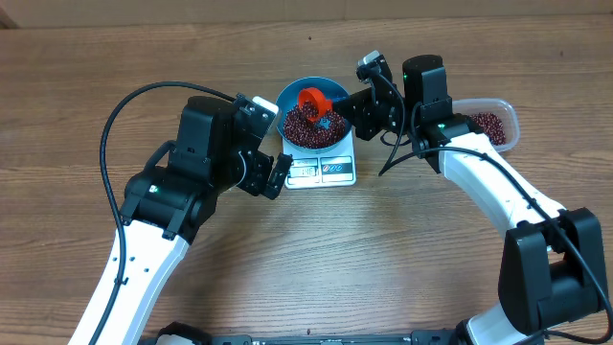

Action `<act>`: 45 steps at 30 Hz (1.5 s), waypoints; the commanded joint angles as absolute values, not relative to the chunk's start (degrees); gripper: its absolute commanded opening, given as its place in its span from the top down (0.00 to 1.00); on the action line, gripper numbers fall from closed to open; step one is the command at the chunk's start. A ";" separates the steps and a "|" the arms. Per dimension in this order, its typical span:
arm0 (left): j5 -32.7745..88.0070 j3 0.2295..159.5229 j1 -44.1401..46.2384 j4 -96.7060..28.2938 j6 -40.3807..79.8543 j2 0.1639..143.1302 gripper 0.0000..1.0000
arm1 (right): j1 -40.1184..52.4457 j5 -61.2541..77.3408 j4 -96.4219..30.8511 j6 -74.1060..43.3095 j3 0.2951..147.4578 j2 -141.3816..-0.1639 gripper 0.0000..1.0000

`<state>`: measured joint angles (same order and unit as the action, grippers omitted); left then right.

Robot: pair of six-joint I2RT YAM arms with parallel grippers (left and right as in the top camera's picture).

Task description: Scoop item into bowl and weigh 150g on scale

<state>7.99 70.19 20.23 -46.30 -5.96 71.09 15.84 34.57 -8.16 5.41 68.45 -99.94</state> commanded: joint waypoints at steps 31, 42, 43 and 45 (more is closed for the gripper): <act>8.82 70.28 20.38 -46.28 -5.58 70.41 0.00 | 15.64 33.61 -9.91 16.36 68.75 -100.14 0.96; 8.84 70.28 20.38 -46.28 -5.58 70.41 0.00 | 15.62 36.80 -9.89 11.94 68.75 -100.14 0.96; 8.84 70.28 20.38 -46.28 -5.58 70.41 0.00 | 15.62 36.82 -9.91 11.88 68.75 -100.14 0.96; 8.82 70.28 20.38 -46.28 -5.58 70.41 0.00 | 15.62 36.82 -9.93 11.75 68.75 -100.14 0.96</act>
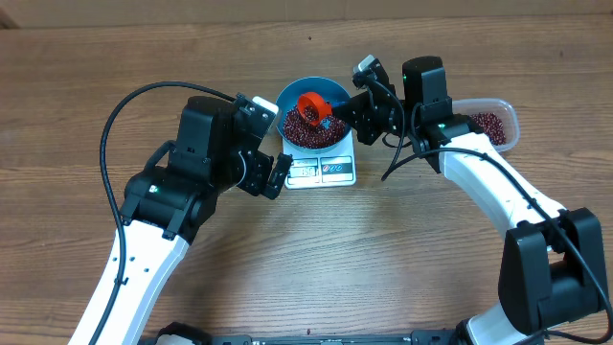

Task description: Scoop item into bowl and weigh 150g on scale

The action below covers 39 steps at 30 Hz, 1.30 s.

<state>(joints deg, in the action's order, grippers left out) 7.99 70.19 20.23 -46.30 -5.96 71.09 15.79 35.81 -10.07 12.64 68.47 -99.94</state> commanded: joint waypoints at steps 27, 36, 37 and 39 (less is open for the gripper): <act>8.84 70.28 20.38 -46.28 -5.58 70.43 0.01 | 15.62 37.89 -9.72 -7.79 68.75 -98.85 0.96; 8.82 70.28 20.36 -46.28 -5.58 70.43 0.00 | 13.54 38.26 -10.59 -7.70 68.75 -92.23 0.96; 8.84 70.28 20.36 -46.28 -5.58 70.43 0.00 | 12.80 38.28 -11.05 -7.73 68.75 -91.26 0.96; 8.82 70.28 20.38 -46.28 -5.58 70.43 0.00 | 11.16 38.26 -12.27 -7.73 68.75 -89.54 0.96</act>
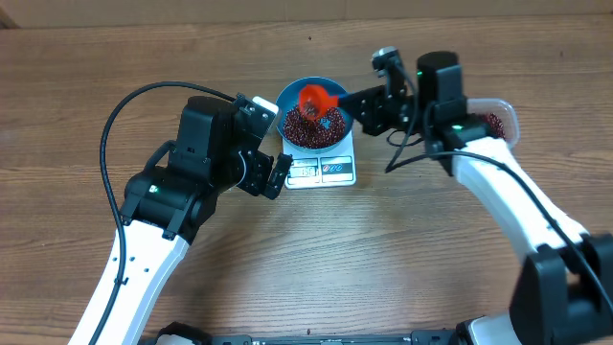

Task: Scoop item into bowl and weigh 150g on scale
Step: 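Carry the red scoop with the right gripper to the bean tub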

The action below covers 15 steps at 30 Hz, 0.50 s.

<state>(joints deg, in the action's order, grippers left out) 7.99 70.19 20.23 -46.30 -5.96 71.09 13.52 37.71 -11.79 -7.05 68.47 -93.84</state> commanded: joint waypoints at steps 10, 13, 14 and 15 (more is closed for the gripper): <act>8.84 70.28 20.38 -46.28 -5.58 70.43 0.01 | -2.44 38.26 -23.49 -7.68 68.75 -83.33 0.96; 8.82 70.28 20.38 -46.28 -5.58 70.43 0.00 | -7.79 38.26 -26.83 -7.40 68.75 -82.50 0.96; 8.82 70.28 20.38 -46.28 -5.58 70.43 0.00 | -9.72 38.26 -27.94 -7.03 68.75 -82.30 0.96; 8.82 70.28 20.38 -46.28 -5.58 70.43 0.00 | -11.70 38.24 -28.95 -7.01 68.75 -82.24 0.96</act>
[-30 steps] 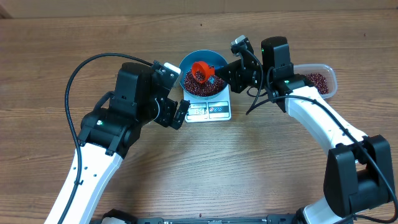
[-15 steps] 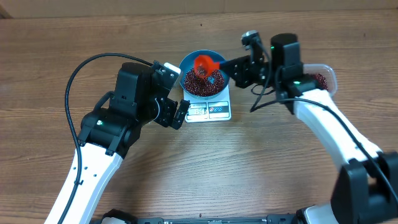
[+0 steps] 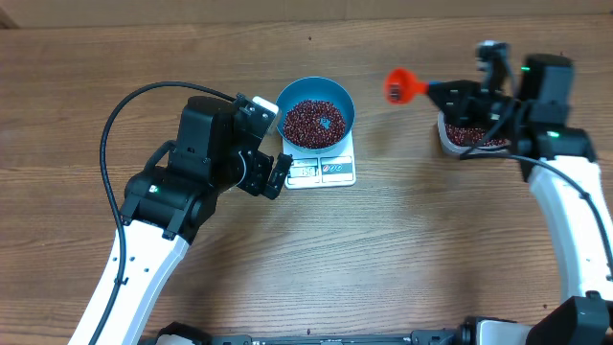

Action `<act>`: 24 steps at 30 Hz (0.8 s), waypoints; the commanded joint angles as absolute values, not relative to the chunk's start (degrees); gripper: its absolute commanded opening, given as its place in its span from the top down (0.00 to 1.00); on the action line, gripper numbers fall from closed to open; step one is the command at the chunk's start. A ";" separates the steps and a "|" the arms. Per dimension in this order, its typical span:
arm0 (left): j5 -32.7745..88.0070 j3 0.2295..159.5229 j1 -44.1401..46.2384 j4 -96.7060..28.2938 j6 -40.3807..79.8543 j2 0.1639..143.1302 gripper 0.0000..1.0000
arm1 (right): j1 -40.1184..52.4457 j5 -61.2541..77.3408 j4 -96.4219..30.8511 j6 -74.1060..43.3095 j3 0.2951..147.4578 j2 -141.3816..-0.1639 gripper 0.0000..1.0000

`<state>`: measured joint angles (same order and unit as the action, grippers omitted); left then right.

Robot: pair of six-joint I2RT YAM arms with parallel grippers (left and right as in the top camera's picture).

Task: Scoop item into bowl and weigh 150g on scale
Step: 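Carry the red scoop with the right gripper to the bean tub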

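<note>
A blue bowl (image 3: 337, 100) filled with dark red beans sits on a small grey scale (image 3: 323, 170) at mid-table. My right gripper (image 3: 443, 94) is shut on the handle of an orange-red scoop (image 3: 397, 85). The scoop hangs above bare table between the bowl and a clear tub of beans (image 3: 466, 137). That tub lies partly under the right wrist. My left gripper (image 3: 279, 176) rests by the scale's left edge, with its fingers too dark to read.
The wooden table (image 3: 402, 249) stretches around the scale. The left arm's black cable (image 3: 124, 110) loops over the table's left side. The back edge of the table runs along the top of the view.
My right gripper has moved right with the scoop, from over the bowl to the table beside the tub. The bowl's beans are now fully uncovered. The left arm has not moved.
The scoop first sat in the bowl's beans, held by my right gripper, and stayed there a moment later. It was then at the bowl's rear part. Now it is well right of the bowl, near the tub. The left arm stayed beside the scale throughout.
</note>
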<state>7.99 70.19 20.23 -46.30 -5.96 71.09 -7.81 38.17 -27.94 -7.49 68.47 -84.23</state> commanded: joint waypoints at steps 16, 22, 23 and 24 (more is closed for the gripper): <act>8.84 70.28 20.38 -46.28 -5.58 70.43 0.00 | -23.70 28.82 -36.73 21.30 68.75 -82.19 0.96; 8.84 70.28 20.38 -46.28 -5.58 70.43 0.01 | -20.16 17.39 -40.01 30.79 68.73 -82.19 0.96; 8.82 70.28 20.38 -46.28 -5.58 70.43 0.00 | -19.51 16.60 -40.62 32.03 68.73 -82.19 0.96; 8.84 70.28 20.38 -46.28 -5.58 70.43 0.01 | -18.96 15.92 -40.99 32.75 68.73 -82.19 0.96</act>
